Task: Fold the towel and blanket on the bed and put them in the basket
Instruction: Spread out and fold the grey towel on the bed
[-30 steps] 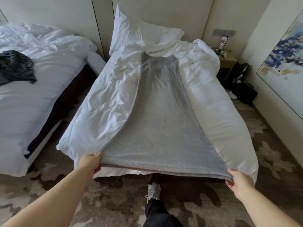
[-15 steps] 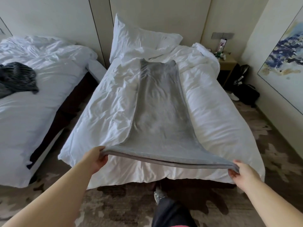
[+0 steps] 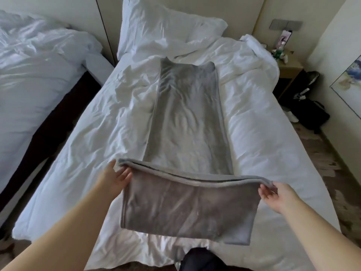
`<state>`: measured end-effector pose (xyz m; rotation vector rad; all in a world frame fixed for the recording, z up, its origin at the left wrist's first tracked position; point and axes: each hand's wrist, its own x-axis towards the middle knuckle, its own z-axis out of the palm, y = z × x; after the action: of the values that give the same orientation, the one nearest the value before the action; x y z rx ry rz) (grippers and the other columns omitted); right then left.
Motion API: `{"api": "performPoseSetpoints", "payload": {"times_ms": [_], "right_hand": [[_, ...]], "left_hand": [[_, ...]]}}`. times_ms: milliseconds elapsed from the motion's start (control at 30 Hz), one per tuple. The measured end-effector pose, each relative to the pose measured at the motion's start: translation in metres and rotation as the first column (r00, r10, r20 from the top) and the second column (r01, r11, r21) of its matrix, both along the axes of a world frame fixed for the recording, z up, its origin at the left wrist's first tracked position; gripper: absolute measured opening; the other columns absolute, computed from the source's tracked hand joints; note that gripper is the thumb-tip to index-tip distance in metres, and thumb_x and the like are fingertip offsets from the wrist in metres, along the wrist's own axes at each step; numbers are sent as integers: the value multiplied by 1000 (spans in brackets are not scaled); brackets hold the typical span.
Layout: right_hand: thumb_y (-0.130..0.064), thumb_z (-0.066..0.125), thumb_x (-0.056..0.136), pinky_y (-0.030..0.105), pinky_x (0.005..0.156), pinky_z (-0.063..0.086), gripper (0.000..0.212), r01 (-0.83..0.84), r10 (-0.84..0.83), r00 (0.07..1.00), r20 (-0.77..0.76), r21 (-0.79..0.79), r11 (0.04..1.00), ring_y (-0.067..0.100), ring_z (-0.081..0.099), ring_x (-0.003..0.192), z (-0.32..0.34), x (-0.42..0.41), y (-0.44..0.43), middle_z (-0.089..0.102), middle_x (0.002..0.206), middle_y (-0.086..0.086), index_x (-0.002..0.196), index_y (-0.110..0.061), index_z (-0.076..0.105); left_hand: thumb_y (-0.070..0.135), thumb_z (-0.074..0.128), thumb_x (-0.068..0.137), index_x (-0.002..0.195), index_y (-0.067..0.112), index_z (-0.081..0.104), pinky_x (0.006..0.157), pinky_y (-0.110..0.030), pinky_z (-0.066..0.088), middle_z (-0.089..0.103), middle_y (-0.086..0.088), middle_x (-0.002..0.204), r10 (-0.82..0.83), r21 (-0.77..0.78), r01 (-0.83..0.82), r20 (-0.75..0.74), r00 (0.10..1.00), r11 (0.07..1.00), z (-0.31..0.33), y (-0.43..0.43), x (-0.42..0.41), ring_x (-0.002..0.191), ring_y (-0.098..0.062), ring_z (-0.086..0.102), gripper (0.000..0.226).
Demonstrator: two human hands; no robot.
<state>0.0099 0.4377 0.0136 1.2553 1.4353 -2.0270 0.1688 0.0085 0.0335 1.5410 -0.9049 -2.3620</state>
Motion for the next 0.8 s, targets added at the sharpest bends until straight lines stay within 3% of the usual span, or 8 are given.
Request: {"api": "performPoseSetpoints", "payload": {"times_ms": [67,167,233,300,400,567,667,800], "right_hand": [[-19,40,100,32,54,50,23,-81,75,995,70,81,993,18,51,66,-25,-33,-17,48,75,11,80,-9,43],[-18,47,96,30,57,40,9,-283,236,950,205,243,928,21,48,62,-66,-52,-39,45,73,11,100,-11,52],[-17,55,92,30,70,45,33,-402,327,907,266,317,859,31,57,76,-92,-51,-47,56,86,22,123,-7,55],[-13,63,86,38,87,47,36,-438,333,891,308,398,806,35,61,98,-112,-45,-47,62,112,25,118,1,58],[-8,69,79,46,82,51,23,-498,366,865,343,495,712,36,65,90,-128,-27,-38,67,103,24,95,7,65],[-12,63,85,40,65,53,18,-533,429,845,318,455,713,32,66,75,-137,4,-14,70,84,19,93,3,67],[-25,60,92,35,64,49,18,-562,473,823,315,328,760,29,67,81,-140,33,-3,72,86,11,94,-8,67],[-31,68,86,28,59,45,20,-685,587,708,392,175,708,24,65,78,-142,85,6,71,84,6,95,-14,65]], "left_hand": [[35,44,100,139,17,41,69,-29,44,48,-8,111,-76,-57,81,92,993,995,-25,-6,-25,73,-16,50,44],[22,56,95,141,18,43,63,-32,40,53,-6,86,-177,-270,283,358,917,920,-67,-5,-33,68,-19,49,48],[17,63,88,136,15,50,73,-33,47,63,-11,91,-223,-357,454,530,818,817,-94,-4,-25,77,-26,58,50],[17,68,84,135,13,51,86,-37,50,65,-14,108,-243,-341,557,644,726,757,-113,-4,-12,90,-30,63,54],[29,72,82,137,12,48,92,-38,48,60,-15,126,-255,-282,657,760,598,700,-129,-7,15,107,-34,60,63],[45,69,82,125,2,56,78,-38,47,64,-16,113,-228,-249,572,739,634,781,-143,1,61,96,-33,60,62],[50,69,81,116,15,56,75,-39,48,60,-9,107,-309,-23,402,601,738,915,-152,15,83,94,-27,57,51],[32,73,81,108,7,61,74,-38,49,67,-10,94,-358,153,324,409,839,934,-161,32,94,98,-24,62,38]]}}
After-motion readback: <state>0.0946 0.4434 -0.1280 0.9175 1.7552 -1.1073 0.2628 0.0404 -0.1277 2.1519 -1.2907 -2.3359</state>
